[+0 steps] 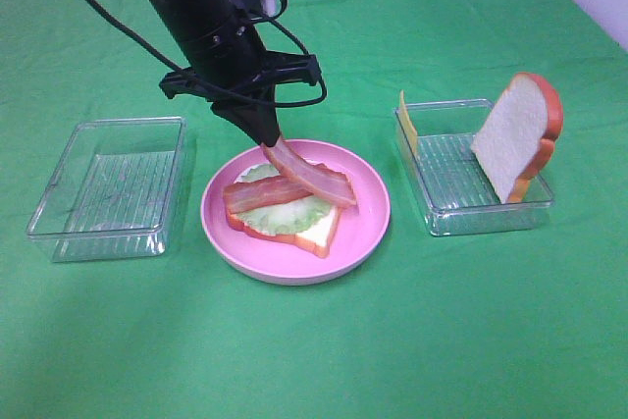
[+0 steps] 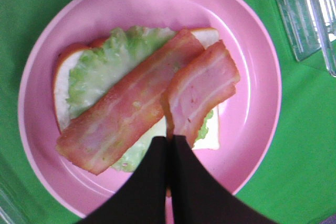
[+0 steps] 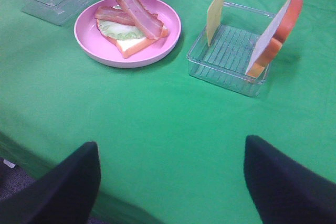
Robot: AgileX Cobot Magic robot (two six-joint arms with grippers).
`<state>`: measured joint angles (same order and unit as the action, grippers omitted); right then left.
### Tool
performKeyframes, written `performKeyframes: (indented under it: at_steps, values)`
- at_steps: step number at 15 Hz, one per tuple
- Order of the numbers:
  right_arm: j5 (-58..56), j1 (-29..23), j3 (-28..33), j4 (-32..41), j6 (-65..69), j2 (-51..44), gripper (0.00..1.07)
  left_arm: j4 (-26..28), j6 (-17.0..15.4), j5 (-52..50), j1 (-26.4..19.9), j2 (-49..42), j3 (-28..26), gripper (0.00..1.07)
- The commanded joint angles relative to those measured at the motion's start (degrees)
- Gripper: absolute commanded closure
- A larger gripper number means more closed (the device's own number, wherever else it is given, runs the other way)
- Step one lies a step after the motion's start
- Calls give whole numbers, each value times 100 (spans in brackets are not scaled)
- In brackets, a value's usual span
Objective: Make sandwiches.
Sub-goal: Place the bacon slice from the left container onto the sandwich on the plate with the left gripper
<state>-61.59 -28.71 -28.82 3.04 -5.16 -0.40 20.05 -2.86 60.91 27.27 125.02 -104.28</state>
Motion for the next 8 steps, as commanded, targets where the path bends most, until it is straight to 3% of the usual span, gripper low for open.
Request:
performKeyframes:
  at_steps: [1, 3, 5, 6, 8]
  values:
    - [74, -11, -6, -29, -34, -52, 35, -52, -97, 29, 0, -6, -17, 107]
    - [74, -11, -6, -29, -34, -52, 35, -86, -103, 17, 0, -6, -17, 102]
    - [74, -11, -6, -29, -34, -52, 35, -155, -109, 17, 0, -6, -17, 73]
    - [74, -11, -6, -29, -34, -52, 35, -160, -109, 17, 0, -6, -17, 50]
    - [74, -11, -6, -29, -34, -52, 35, -298, -109, 74, 0, -17, -29, 36]
